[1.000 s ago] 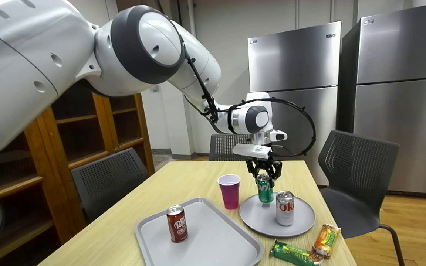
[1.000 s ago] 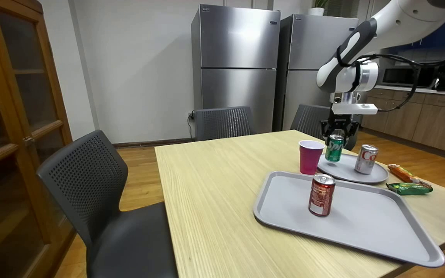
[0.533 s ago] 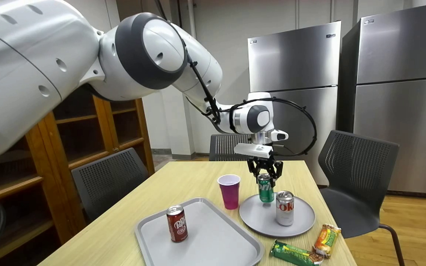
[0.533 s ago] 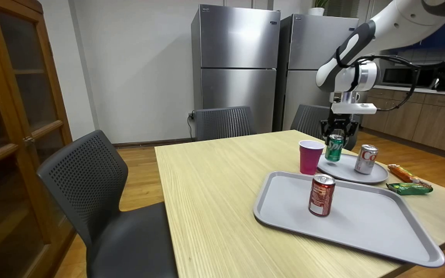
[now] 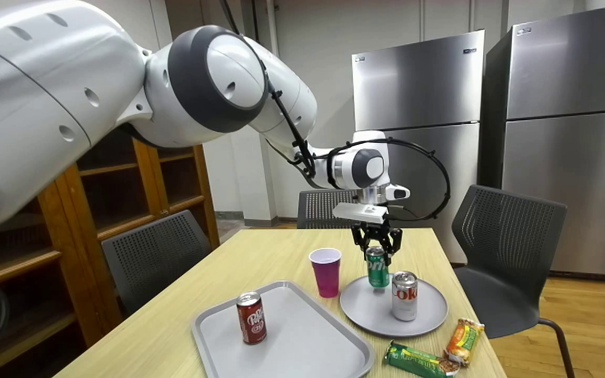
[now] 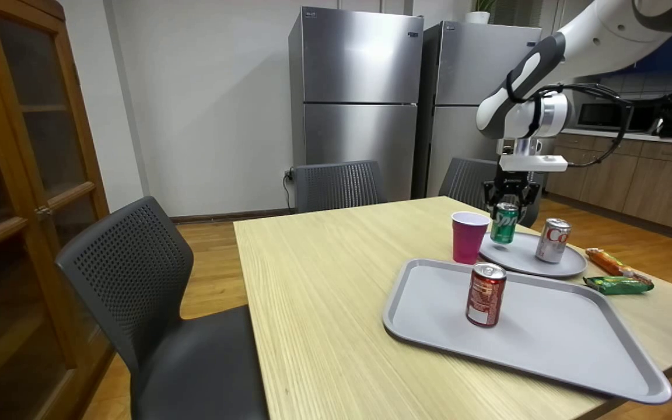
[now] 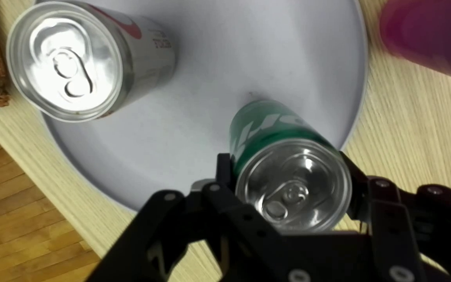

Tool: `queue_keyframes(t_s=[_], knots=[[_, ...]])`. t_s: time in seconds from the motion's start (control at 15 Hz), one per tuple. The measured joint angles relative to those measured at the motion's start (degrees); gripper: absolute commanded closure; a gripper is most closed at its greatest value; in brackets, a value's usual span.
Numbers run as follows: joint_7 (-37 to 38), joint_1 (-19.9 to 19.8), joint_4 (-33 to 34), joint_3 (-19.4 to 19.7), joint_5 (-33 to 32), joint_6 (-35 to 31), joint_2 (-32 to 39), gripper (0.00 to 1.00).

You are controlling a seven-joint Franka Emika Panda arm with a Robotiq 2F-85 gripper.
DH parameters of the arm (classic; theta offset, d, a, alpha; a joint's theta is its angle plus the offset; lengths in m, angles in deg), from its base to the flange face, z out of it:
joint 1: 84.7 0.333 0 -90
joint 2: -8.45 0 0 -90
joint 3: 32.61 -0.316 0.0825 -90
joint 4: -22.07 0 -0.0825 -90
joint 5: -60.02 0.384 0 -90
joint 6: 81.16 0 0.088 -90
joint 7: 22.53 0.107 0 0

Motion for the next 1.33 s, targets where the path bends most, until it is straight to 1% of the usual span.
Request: queue_keyframes(t_s=[0.53, 0.6, 0.67, 0.73, 0.8, 1.33], knots=[[0.0, -0.2, -0.1, 0.0, 0.0, 0.0, 1.4, 0.62], [0.0, -0.2, -0.1, 0.0, 0.0, 0.0, 1.4, 0.12], [0.0, -0.2, -0.1, 0.0, 0.0, 0.0, 1.4, 0.11], [0.0, -0.2, -0.1, 0.0, 0.0, 0.0, 1.4, 0.05], [0.0, -0.2, -0.1, 0.0, 0.0, 0.0, 1.4, 0.01], [0.0, -0.5, -0.1, 0.0, 0.0, -0.1, 1.1, 0.00]])
